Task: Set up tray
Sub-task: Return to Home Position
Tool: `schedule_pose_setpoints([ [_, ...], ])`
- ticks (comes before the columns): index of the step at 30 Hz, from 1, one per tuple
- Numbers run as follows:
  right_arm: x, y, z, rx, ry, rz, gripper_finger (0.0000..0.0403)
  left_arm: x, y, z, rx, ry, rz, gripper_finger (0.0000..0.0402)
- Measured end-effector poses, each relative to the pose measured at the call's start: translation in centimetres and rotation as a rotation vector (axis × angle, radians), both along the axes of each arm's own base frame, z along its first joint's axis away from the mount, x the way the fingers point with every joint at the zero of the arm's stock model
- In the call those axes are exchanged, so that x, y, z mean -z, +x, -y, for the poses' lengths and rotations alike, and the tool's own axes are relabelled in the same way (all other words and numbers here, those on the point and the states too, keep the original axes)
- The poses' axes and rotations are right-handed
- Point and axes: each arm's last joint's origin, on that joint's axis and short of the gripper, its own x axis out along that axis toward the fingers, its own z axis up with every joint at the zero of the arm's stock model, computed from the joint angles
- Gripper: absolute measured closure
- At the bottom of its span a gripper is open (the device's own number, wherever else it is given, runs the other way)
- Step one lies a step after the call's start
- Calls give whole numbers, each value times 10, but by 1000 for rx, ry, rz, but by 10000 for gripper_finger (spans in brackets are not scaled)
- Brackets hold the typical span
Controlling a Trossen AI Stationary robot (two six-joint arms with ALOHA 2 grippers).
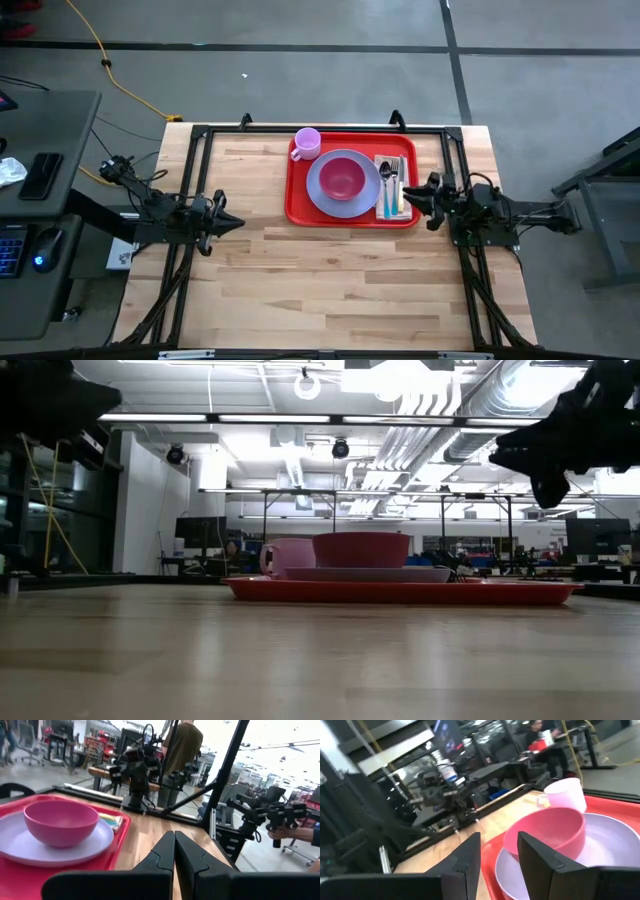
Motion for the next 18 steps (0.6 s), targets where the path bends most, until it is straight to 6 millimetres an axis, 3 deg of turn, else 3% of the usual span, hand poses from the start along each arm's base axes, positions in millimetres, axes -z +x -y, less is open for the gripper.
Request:
schedule_pose_setpoints([
  [6,0,0,0,-2,-67,-11,295,0,0,0,-7,37,-1,362],
  [18,0,0,0,-9,-66,-12,295,5,1,3,64,-47,-13,362],
])
